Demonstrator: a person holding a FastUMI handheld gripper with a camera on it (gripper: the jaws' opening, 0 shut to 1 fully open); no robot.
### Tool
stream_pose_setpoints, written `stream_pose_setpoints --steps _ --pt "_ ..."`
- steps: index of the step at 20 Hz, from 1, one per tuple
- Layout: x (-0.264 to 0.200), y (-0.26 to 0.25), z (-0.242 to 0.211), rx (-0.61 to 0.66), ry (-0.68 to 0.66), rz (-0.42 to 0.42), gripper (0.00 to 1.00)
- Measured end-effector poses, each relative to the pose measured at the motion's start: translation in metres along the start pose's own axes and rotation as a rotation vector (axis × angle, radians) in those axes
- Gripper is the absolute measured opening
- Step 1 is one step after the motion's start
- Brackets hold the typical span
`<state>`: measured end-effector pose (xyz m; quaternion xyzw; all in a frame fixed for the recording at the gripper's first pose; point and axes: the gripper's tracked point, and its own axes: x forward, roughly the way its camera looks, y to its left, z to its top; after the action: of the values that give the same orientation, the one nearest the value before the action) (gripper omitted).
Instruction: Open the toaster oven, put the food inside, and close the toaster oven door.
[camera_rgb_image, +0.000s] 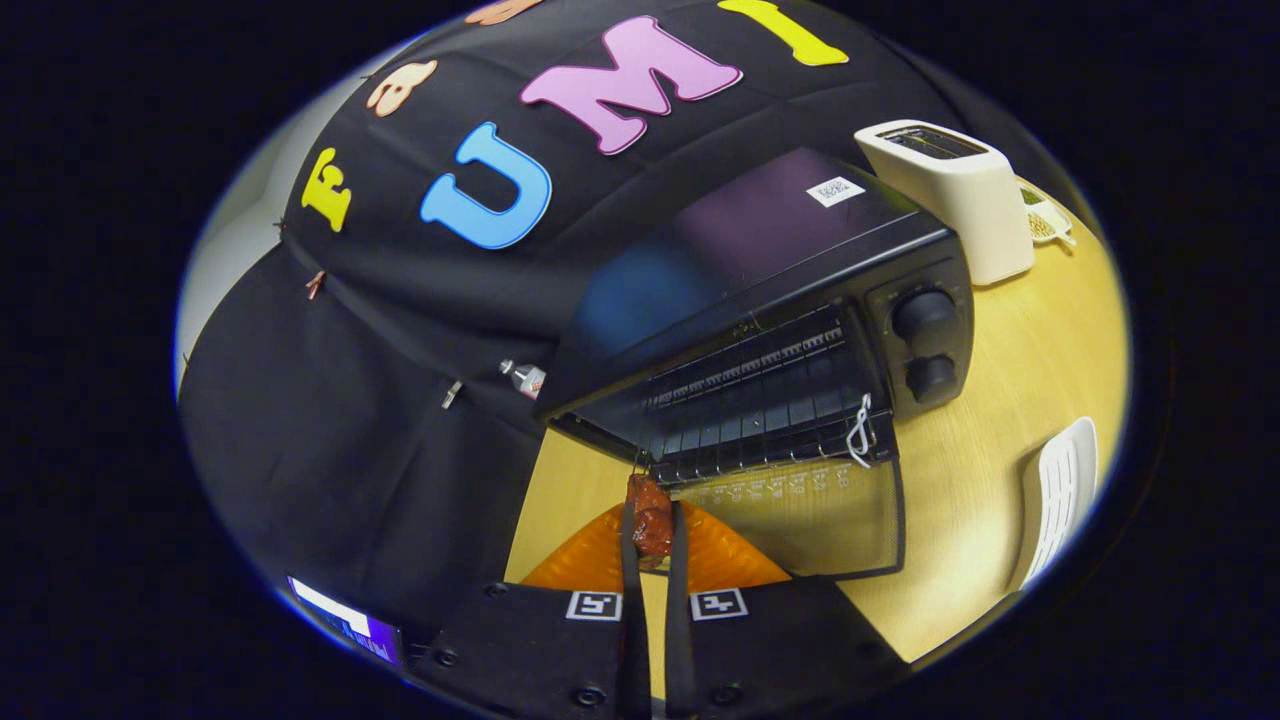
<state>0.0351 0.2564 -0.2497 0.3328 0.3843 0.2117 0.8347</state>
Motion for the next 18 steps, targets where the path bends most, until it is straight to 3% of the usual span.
stream_pose_setpoints --steps 10,16,18 --pt "0.079 -0.024 0.036 0.14 -0.156 -0.05 0.1" --pt "0.092 -0.047 0.053 0.119 -0.166 -0.106 0.1" --pt "0.095 -0.046 0.056 0.108 -0.162 -0.122 0.15"
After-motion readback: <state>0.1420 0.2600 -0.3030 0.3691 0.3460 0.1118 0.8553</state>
